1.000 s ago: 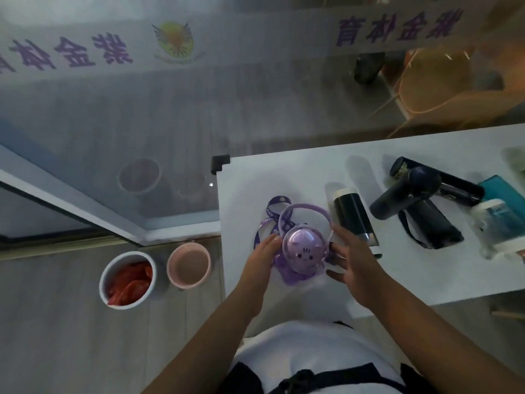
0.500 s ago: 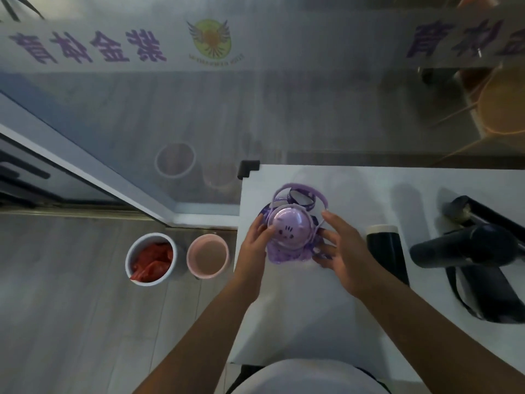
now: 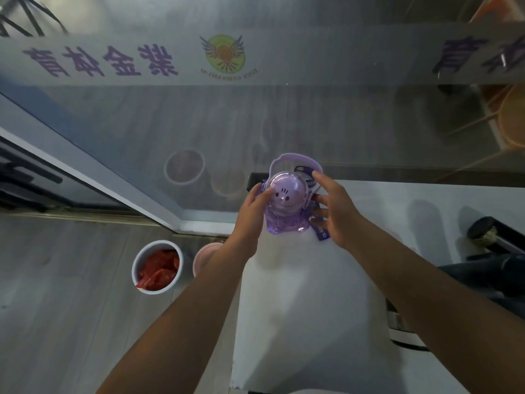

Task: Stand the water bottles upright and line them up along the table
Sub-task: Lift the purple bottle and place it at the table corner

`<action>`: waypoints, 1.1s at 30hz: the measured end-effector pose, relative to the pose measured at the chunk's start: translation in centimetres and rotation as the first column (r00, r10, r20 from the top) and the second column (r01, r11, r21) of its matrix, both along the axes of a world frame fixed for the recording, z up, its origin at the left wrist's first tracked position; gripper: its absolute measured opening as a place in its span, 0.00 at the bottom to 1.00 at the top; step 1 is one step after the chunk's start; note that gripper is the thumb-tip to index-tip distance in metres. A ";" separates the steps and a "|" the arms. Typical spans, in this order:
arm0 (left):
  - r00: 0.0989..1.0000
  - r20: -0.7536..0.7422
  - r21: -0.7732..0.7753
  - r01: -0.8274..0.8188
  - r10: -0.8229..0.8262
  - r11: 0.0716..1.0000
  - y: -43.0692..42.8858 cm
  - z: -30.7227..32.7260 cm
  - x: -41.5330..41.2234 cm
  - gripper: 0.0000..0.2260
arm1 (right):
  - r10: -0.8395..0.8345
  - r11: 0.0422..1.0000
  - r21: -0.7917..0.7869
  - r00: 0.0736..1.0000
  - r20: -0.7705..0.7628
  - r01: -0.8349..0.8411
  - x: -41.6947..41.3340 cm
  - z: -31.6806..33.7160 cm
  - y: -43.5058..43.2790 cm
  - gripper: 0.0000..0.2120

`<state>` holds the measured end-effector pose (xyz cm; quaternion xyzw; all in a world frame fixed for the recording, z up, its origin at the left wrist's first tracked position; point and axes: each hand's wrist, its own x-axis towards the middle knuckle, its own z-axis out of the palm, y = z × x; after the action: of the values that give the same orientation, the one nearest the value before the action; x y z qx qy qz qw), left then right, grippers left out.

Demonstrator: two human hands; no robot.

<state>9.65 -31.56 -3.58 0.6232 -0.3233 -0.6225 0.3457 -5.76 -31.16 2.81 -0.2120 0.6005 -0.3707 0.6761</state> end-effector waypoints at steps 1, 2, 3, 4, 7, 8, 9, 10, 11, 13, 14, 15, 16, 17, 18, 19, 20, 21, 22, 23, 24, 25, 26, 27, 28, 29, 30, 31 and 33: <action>1.000 0.002 0.003 0.001 -0.001 1.000 -0.5 0.1 0.1 0.23 | 0.003 1.000 0.003 1.000 -0.004 -0.003 0.1 -0.1 -0.5 0.09; 1.000 -0.002 0.006 -0.002 0.002 1.000 -1.0 0.2 0.1 0.22 | 0.003 1.000 0.010 1.000 -0.005 -0.003 0.3 -0.1 -0.9 0.09; 1.000 -0.004 0.004 -0.003 0.003 1.000 -1.4 0.4 0.2 0.20 | 0.001 1.000 0.017 1.000 -0.006 -0.001 0.4 -0.2 -1.3 0.09; 1.000 -0.004 0.001 0.003 -0.003 1.000 -1.9 0.4 0.3 0.16 | 0.000 1.000 0.021 1.000 -0.007 0.000 0.5 -0.2 -1.6 0.10; 0.999 -0.009 -0.003 0.032 -0.032 0.999 -3.0 0.7 0.4 0.10 | 0.009 0.999 0.034 1.000 -0.022 -0.009 0.7 -0.5 -2.5 0.12; 0.999 -0.018 0.000 0.029 -0.029 1.000 -3.3 0.6 0.4 0.11 | 0.013 0.999 0.038 1.000 -0.024 -0.012 0.8 -0.6 -2.7 0.13; 0.999 -0.024 -0.001 0.024 -0.024 1.000 -3.5 0.5 0.4 0.12 | 0.017 0.999 0.038 1.000 -0.025 -0.016 0.9 -0.7 -2.8 0.14; 0.999 -0.027 0.002 0.018 -0.018 1.000 -3.6 0.5 0.5 0.13 | 0.017 0.999 0.036 1.000 -0.022 -0.016 1.1 -0.8 -2.9 0.15; 1.000 -0.027 0.002 0.014 -0.014 1.000 -3.7 0.4 0.6 0.14 | 0.015 0.999 0.032 1.000 -0.019 -0.014 1.2 -1.0 -3.0 0.15; 1.000 -0.024 0.007 0.015 -0.015 1.000 -3.9 0.5 0.7 0.16 | 0.009 1.000 0.020 1.000 -0.019 -0.008 1.4 -1.2 -3.1 0.12; 1.000 -0.024 0.010 0.020 -0.020 1.000 -3.9 0.5 0.8 0.17 | 0.006 1.000 0.014 1.000 -0.022 -0.006 1.5 -1.3 -3.1 0.11; 0.999 -0.023 0.014 0.022 -0.022 1.000 -3.9 0.6 0.8 0.19 | 0.004 1.000 0.010 1.000 -0.026 -0.003 1.6 -1.3 -3.1 0.11; 1.000 -0.021 0.016 0.022 -0.022 1.000 -3.9 0.6 0.9 0.19 | 0.000 1.000 0.009 1.000 -0.031 0.000 1.6 -1.4 -3.1 0.11; 1.000 -0.013 0.012 0.023 -0.023 1.000 -3.9 0.7 0.9 0.19 | -0.004 1.000 0.013 0.999 -0.037 0.004 1.5 -1.5 -3.2 0.12; 1.000 -0.010 0.010 0.028 -0.028 1.000 -3.9 0.7 1.0 0.19 | -0.006 1.000 0.017 0.999 -0.044 0.007 1.5 -1.6 -3.2 0.13; 0.999 -0.011 0.011 0.038 -0.037 0.999 -3.9 0.7 1.0 0.19 | -0.006 1.000 0.019 0.999 -0.050 0.006 1.4 -1.7 -3.3 0.14; 0.999 -0.007 0.009 0.046 -0.046 0.999 -3.9 0.5 1.1 0.19 | 0.000 1.000 0.019 0.999 -0.054 0.001 1.4 -1.7 -3.3 0.16; 0.998 -0.004 0.002 0.058 -0.058 0.998 -3.9 0.5 1.2 0.19 | 0.010 1.000 0.018 0.998 -0.060 -0.009 1.4 -1.7 -3.2 0.16; 0.998 0.000 0.002 0.067 -0.067 0.998 -3.9 0.6 1.2 0.19 | 0.017 1.000 0.016 0.997 -0.070 -0.016 1.4 -1.8 -3.1 0.17; 0.997 0.012 0.000 0.073 -0.073 0.997 -3.8 0.7 1.3 0.19 | 0.018 1.000 0.013 0.997 -0.080 -0.017 1.3 -1.8 -2.9 0.18; 0.997 0.025 -0.007 0.073 -0.073 0.997 -3.8 0.7 1.4 0.19 | 0.011 1.000 0.006 0.997 -0.082 -0.011 1.2 -1.8 -2.7 0.18; 0.997 0.042 -0.013 0.071 -0.070 0.997 -3.6 1.0 1.5 0.20 | 0.000 1.000 -0.005 0.997 -0.078 0.000 1.0 -1.7 -2.3 0.18; 0.996 0.058 -0.026 0.065 -0.063 0.998 -3.4 1.1 1.7 0.21 | -0.013 1.000 -0.017 0.997 -0.078 0.012 0.9 -1.6 -1.8 0.20; 0.995 0.076 -0.046 0.061 -0.057 0.997 -3.1 1.5 1.8 0.21 | -0.013 1.000 -0.023 0.996 -0.094 0.011 0.6 -1.5 -1.4 0.21; 0.994 0.091 -0.066 0.065 -0.059 0.996 -2.8 1.5 2.0 0.17 | -0.004 1.000 -0.028 0.994 -0.110 0.001 0.4 -1.5 -0.8 0.21; 0.991 0.112 -0.078 0.076 -0.066 0.994 -2.2 1.8 2.1 0.10 | 0.005 0.999 -0.036 0.992 -0.124 -0.010 0.3 -1.2 -0.1 0.18; 0.987 0.138 -0.089 0.096 -0.083 0.991 -1.6 2.2 2.2 0.05 | 0.014 0.999 -0.040 0.992 -0.127 -0.019 0.2 -0.9 0.5 0.13; 0.983 0.158 -0.106 0.112 -0.094 0.988 -0.8 2.7 2.3 0.05 | 0.011 0.999 -0.046 0.991 -0.131 -0.017 0.2 -0.5 1.3 0.10; 0.976 0.182 -0.160 0.149 -0.119 0.976 0.8 3.1 2.4 0.16 | 0.003 0.997 -0.079 0.984 -0.179 -0.017 -0.1 0.4 3.1 0.09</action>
<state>12.06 -30.80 -0.49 0.6188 -0.4457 -0.5584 0.3265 -5.91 -28.11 3.16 -0.2744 0.6422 -0.3707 0.6122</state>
